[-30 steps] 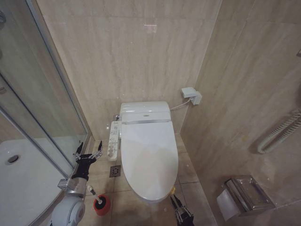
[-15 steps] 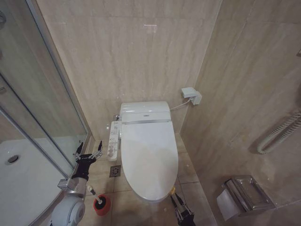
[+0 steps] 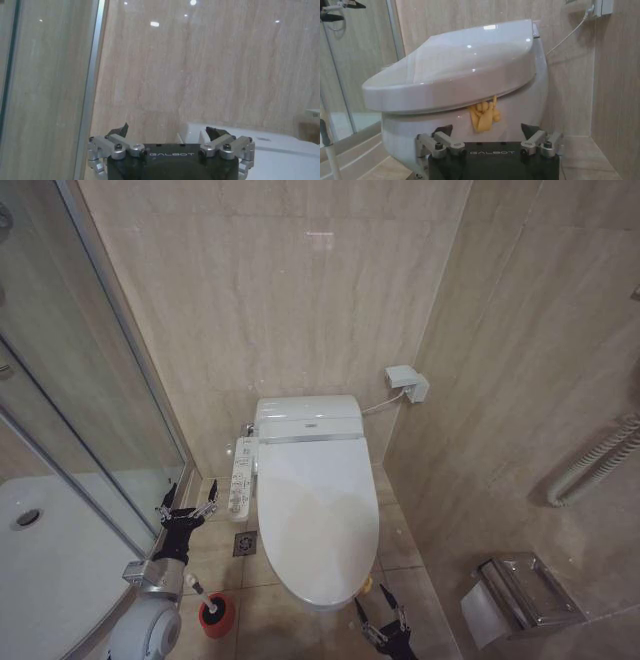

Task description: Open the toilet lid, clean the toilet bowl with a toilet brush, close the toilet lid, and flush.

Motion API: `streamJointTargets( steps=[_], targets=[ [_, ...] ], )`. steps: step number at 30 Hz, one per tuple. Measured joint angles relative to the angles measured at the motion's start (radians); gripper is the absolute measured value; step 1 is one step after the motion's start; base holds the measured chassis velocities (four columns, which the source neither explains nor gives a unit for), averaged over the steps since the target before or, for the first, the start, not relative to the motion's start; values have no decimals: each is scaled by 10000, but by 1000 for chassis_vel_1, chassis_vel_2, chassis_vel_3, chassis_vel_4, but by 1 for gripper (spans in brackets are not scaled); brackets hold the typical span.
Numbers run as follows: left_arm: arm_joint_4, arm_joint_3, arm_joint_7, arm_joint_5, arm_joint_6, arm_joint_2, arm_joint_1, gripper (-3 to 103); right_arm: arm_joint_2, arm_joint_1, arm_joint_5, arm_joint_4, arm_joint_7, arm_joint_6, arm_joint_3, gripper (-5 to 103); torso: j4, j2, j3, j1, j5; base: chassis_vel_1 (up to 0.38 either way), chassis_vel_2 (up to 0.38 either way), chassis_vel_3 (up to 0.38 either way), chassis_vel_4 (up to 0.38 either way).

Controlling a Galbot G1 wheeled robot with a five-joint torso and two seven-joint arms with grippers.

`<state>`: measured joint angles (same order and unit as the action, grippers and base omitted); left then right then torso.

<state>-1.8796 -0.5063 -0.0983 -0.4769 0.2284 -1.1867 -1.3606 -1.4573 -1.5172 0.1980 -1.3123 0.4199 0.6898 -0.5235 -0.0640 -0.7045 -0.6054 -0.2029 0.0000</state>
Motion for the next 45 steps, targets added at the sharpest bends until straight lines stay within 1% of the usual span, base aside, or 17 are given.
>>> streamJointTargets(
  steps=[4,5,11,12,18,19,26,27,34,35,45],
  targets=[
    [0,-1,0,0,0,1,-2,100,17,58,-1,53,3,0,-14,79,0,0,0,0,0,0,0,0,0],
    [1,-1,0,2,0,0,-2,100,28,95,3,80,3,0,-30,97,0,0,0,0,0,0,0,0,0],
    [43,9,-3,4,0,-8,31,100,63,164,16,134,15,0,-60,97,0,0,0,0,0,0,0,0,0],
    [55,12,-4,4,0,-11,35,100,66,176,19,146,19,0,-60,71,0,0,0,0,0,0,0,0,0],
    [99,17,-4,7,0,-15,48,100,66,264,21,261,46,0,-60,71,1,0,0,0,0,0,0,0,0],
    [104,17,-4,8,0,-15,51,100,65,269,22,262,50,0,-58,44,0,0,0,0,0,0,0,0,0],
    [140,18,-4,9,0,-16,70,100,51,214,22,244,105,0,-31,44,1,0,0,0,0,0,0,0,0],
    [145,21,-2,11,0,-19,76,100,51,180,25,234,115,3,-29,19,0,0,0,0,0,0,0,0,0],
    [170,28,4,20,8,-32,79,100,55,68,40,82,143,13,-32,19,0,0,0,0,0,0,0,0,0],
    [169,29,5,21,12,-35,76,100,56,44,47,49,147,13,-30,2,0,0,0,0,0,0,0,0,0],
    [133,16,21,29,48,-27,26,100,42,-99,88,-157,241,44,-28,0,0,0,0,0,-1,0,0,0,0]
  ],
)
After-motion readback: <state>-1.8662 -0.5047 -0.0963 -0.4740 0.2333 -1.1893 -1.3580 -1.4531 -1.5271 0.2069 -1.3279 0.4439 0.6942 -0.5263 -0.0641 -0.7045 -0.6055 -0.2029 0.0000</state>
